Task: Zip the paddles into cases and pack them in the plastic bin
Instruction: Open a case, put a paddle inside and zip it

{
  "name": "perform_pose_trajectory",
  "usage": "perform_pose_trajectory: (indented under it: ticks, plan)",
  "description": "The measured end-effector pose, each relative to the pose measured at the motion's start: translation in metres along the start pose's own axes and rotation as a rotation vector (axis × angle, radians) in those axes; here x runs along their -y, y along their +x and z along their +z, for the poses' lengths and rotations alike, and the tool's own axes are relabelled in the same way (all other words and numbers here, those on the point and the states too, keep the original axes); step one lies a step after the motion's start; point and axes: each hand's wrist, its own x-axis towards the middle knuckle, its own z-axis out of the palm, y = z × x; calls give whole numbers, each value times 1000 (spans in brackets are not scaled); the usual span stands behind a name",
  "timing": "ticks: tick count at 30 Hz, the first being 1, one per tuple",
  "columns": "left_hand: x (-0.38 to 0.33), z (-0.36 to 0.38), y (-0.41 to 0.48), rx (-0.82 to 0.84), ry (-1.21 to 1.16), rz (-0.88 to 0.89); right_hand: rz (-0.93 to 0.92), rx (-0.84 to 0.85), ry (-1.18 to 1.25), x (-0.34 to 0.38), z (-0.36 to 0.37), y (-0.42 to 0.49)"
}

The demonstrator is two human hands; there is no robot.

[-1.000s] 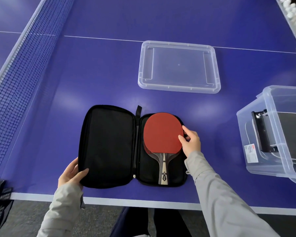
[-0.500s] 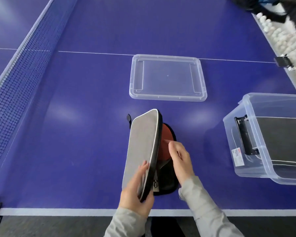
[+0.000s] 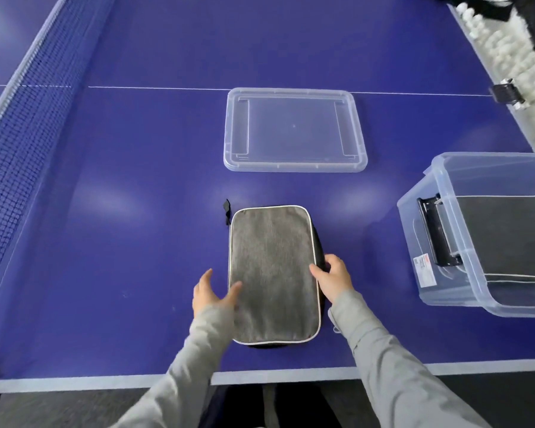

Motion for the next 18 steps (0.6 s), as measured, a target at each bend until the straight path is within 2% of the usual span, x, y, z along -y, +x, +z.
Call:
perform_pose_trajectory:
  ticks: [2, 4, 8, 11, 15, 18]
  plan:
    - [-3, 1, 16, 81, -149, -121, 28, -14, 21, -3, 3, 2]
    - [-8, 5, 25, 147, -198, -172, 21, -23, 70, -5, 4, 2]
    - [-20, 12, 42, 157, -93, -221, 16, 7, 66, -7, 6, 4]
    - [-22, 11, 48, 197, -31, -215, 8, 24, 10, -8, 6, 7]
    - [-20, 10, 58, 324, -96, -192, 14, 36, -12, -11, 5, 12]
    - [-24, 14, 60, 350, -88, -164, 12, 39, -23, -14, 3, 15]
